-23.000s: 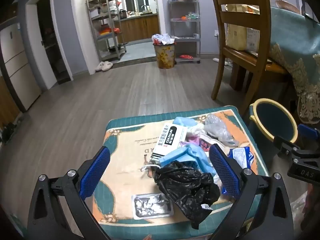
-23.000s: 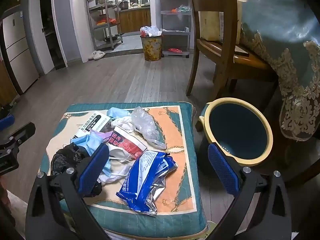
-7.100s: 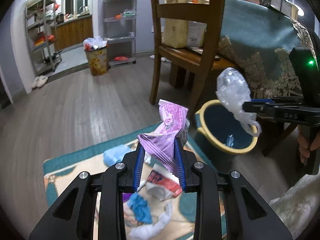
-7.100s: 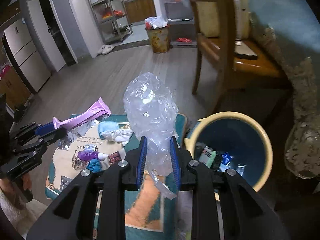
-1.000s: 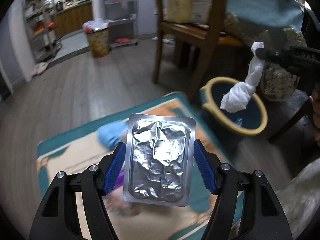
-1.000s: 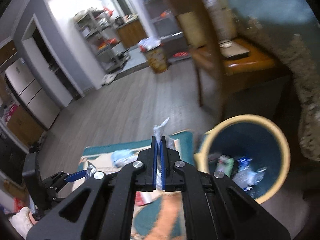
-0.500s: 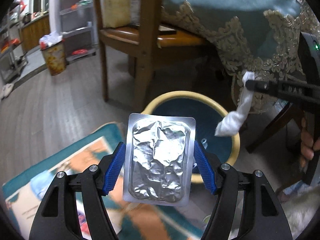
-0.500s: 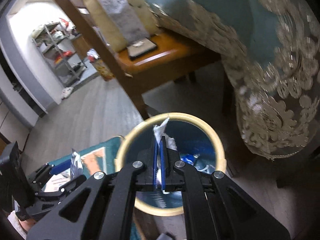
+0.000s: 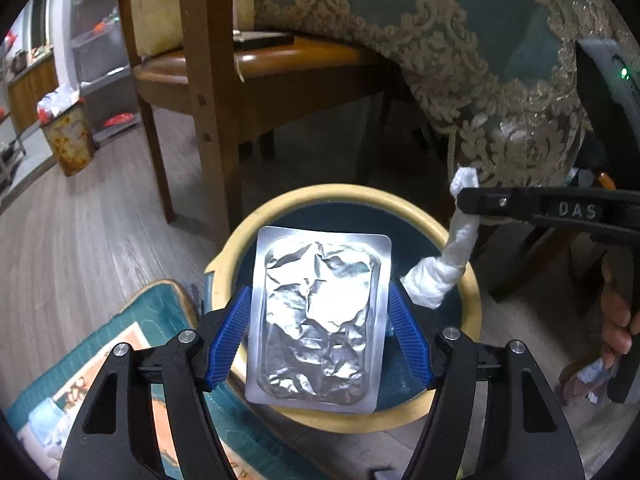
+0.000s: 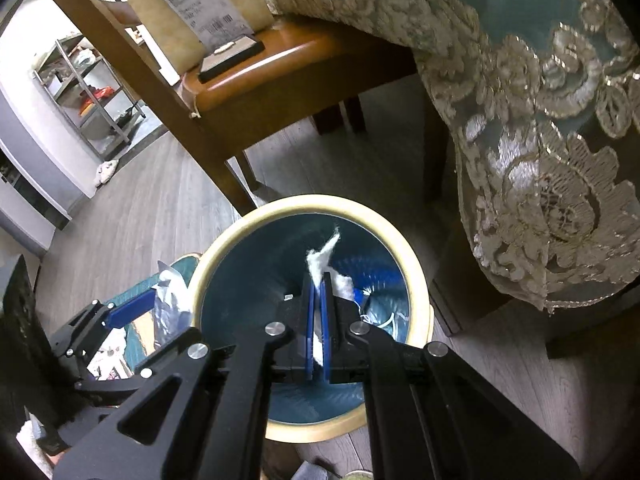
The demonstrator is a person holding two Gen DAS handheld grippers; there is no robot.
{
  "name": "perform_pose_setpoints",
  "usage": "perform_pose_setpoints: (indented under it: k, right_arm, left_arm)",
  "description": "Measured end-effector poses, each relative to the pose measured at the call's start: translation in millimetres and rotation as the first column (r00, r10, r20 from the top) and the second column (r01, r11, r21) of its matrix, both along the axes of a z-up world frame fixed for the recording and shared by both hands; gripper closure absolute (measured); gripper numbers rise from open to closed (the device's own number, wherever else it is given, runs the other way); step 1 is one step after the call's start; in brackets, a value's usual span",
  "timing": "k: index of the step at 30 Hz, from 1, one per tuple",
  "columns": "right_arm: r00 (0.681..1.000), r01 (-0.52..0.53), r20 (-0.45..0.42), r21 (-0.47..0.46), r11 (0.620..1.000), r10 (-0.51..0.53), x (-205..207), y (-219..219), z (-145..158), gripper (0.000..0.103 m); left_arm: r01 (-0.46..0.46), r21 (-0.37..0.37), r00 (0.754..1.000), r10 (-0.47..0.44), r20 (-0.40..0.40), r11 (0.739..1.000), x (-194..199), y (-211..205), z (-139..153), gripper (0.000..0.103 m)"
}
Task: Collect trash
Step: 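Carry the foil tray and tissue over the bin and open both grippers, then return both tools to the cushion and grasp the red-printed packet with the right gripper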
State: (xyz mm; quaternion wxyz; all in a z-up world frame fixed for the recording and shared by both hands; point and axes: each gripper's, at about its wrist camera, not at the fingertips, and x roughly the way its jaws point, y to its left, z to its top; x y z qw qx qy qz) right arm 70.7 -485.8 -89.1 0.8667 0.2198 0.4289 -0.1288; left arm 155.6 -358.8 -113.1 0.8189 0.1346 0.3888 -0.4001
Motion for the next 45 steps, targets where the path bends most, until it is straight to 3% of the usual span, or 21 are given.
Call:
perform_pose_setpoints:
  k: [12,20,22,24,28,32,36,45]
  right_arm:
    - [1.000,-0.002,-0.025,0.005,1.000,0.002,2.1,4.3,-3.5,0.100]
    - [1.000,-0.004,-0.011,0.005,1.000,0.004,0.2,5.9,0.9,0.099]
    - [1.000,0.002,-0.006,0.001,1.000,-0.002,0.5,6.4,2.7,0.088]
    - [1.000,0.014,0.008,0.006,1.000,-0.014,-0.4,5.6,6.0,0.065]
    - [0.999,0.020,0.042,0.001,1.000,-0.020,-2.9,8.8,17.9,0.050]
    - [0.998,0.012,0.054,-0.010,1.000,-0.012,-2.9,16.5,28.2,0.041]
    - [0.996,0.011,0.092,-0.012,1.000,-0.010,-4.2,28.7,43.5,0.009]
    - [0.989,-0.085,0.113,-0.078,0.993,0.093,-4.7,86.0,66.7,0.006]
  left_arm:
    - [-0.008,-0.042,1.000,0.008,-0.012,0.999,1.4,-1.2,0.1,0.027]
    - [-0.025,-0.027,1.000,0.025,0.016,0.999,-0.9,9.6,7.7,0.027]
    - [-0.036,-0.026,0.999,0.036,0.025,0.999,-1.3,14.8,11.3,0.027]
    - [-0.048,-0.029,0.998,0.049,0.025,0.998,-1.5,23.0,16.4,0.027]
    - [-0.076,-0.030,0.996,0.077,0.039,0.997,-2.2,40.7,28.8,0.027]
    - [-0.116,-0.034,0.992,0.118,0.055,0.993,-6.5,70.6,46.1,0.022]
    - [-0.171,-0.036,0.981,0.174,0.085,0.985,-12.5,100.7,61.0,0.011]
    - [-0.245,-0.002,0.956,0.242,0.164,0.969,-46.3,193.4,95.7,0.008]
